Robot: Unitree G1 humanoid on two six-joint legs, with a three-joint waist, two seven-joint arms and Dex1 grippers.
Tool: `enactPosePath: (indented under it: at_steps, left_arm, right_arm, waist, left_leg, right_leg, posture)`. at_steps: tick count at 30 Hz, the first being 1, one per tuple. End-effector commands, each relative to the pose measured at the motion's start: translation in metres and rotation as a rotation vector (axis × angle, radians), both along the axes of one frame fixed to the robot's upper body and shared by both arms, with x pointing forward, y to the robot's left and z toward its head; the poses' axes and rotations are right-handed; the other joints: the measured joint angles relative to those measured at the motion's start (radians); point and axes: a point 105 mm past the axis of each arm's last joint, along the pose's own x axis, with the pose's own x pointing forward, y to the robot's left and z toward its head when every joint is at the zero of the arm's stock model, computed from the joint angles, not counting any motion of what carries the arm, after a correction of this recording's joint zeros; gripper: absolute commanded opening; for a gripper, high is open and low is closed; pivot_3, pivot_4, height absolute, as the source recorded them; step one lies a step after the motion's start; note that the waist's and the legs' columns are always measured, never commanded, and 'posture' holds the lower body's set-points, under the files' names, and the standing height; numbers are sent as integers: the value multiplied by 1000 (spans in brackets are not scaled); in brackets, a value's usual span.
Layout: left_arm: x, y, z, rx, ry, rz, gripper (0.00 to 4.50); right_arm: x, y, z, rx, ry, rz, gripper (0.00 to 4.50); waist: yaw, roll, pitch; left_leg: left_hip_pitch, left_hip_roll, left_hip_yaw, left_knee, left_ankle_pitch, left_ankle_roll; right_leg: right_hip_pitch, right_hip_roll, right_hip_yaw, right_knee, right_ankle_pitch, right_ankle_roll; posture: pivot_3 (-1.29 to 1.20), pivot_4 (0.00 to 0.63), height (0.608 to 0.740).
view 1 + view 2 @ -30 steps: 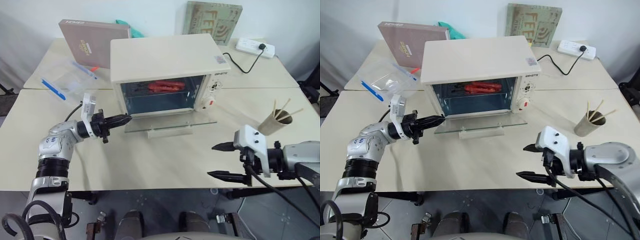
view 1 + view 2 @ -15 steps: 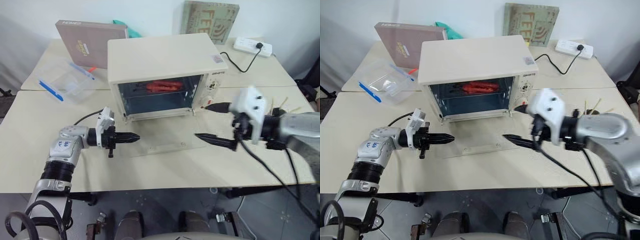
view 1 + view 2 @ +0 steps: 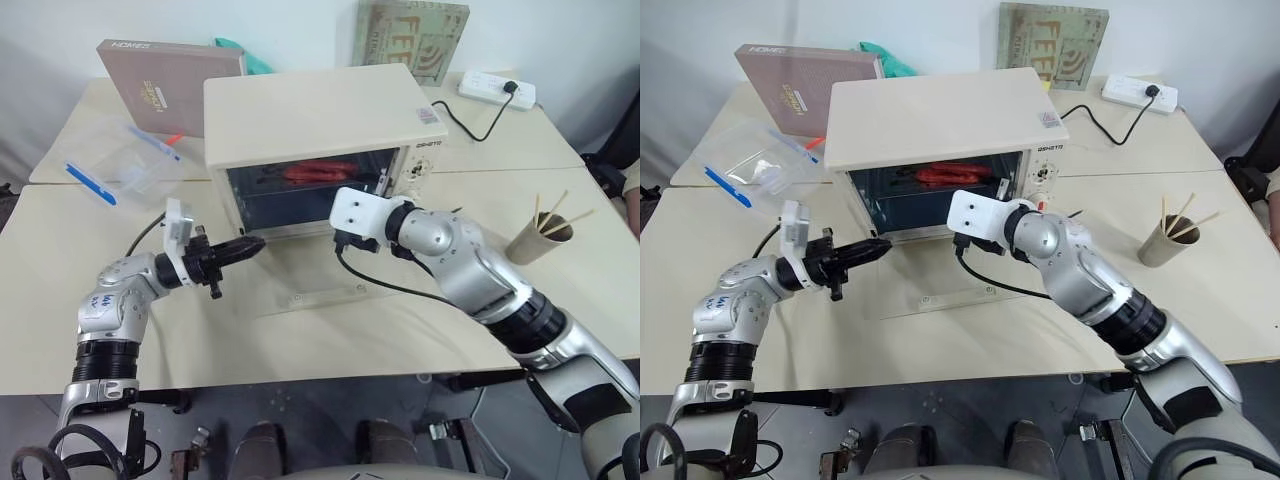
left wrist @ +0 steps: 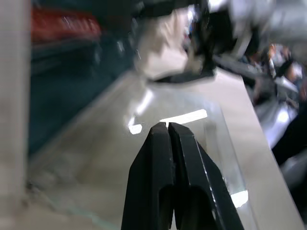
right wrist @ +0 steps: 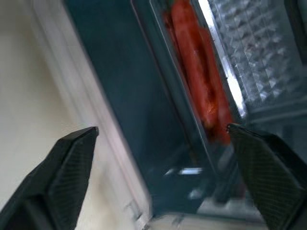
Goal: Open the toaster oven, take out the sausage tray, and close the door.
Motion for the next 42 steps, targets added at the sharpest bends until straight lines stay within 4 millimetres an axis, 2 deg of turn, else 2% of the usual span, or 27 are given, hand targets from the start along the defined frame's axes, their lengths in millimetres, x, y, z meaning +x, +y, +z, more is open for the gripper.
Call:
enactPosePath:
  at_steps: [1, 7, 13, 16, 19, 28, 34, 37, 42]
  left_arm:
    - [-12, 10, 18, -79, -59, 36, 59]
    - [-25, 24, 8, -67, -29, 118, 59]
    - [-35, 23, -1, -72, -8, 166, 59]
    - [-36, 22, -2, -74, -7, 173, 0]
    - [-35, 21, -2, -75, -8, 180, 0]
    - [-32, 19, -3, -74, -6, 184, 0]
    - [-31, 18, -2, -70, -9, 182, 0]
    - [-30, 19, -2, -68, -11, 185, 0]
    - [-30, 20, -1, -69, -11, 190, 0]
  right_arm:
    - [7, 16, 9, -79, -141, 37, 4500]
    - [16, 39, 2, -186, -214, 83, 4500]
    - [24, 50, -6, -254, -252, 84, 4500]
    - [29, 50, -8, -261, -252, 66, 3889]
    - [32, 52, -9, -278, -253, 66, 2913]
    - [39, 57, -9, -309, -271, 52, 2913]
    - [51, 55, -1, -309, -291, -13, 2913]
    - [54, 53, 1, -310, -292, -35, 2359]
    - [53, 55, 7, -296, -307, -37, 626]
  waist:
    - [-8, 0, 0]
    - [-22, 0, 0]
    - [-30, 0, 0]
    - [-31, 0, 0]
    - [-31, 0, 0]
    - [-35, 0, 0]
    - [-35, 0, 0]
    - [-35, 0, 0]
    - [-35, 0, 0]
  left_leg:
    - [0, 0, 0, 0, 0, 0]
    - [1, 0, 0, -1, 0, 0]
    - [1, 1, -1, -1, 0, -1]
    - [1, 1, -1, -1, 0, -1]
    - [1, 1, -1, -1, 0, -1]
    - [2, 1, -1, -2, 0, -1]
    - [2, 1, -1, -2, 0, -1]
    - [2, 1, -1, -2, 0, -1]
    - [2, 1, -1, -2, 0, -1]
  right_leg:
    - [0, 0, 0, 0, 0, 0]
    - [0, 0, 0, 1, 0, 0]
    - [0, 0, 0, 1, 0, 0]
    - [0, 0, 0, 2, 0, 0]
    - [0, 0, 0, 2, 0, 0]
    - [0, 0, 0, 2, 0, 0]
    - [0, 0, 0, 2, 0, 0]
    - [0, 0, 0, 2, 0, 0]
    - [0, 0, 0, 2, 0, 0]
  posture:
    - [0, 150, 740]
    - [0, 150, 740]
    - [0, 150, 740]
    - [0, 150, 740]
    - [0, 150, 740]
    - [0, 150, 740]
    - [0, 150, 740]
    - [0, 150, 740]
    - [0, 150, 740]
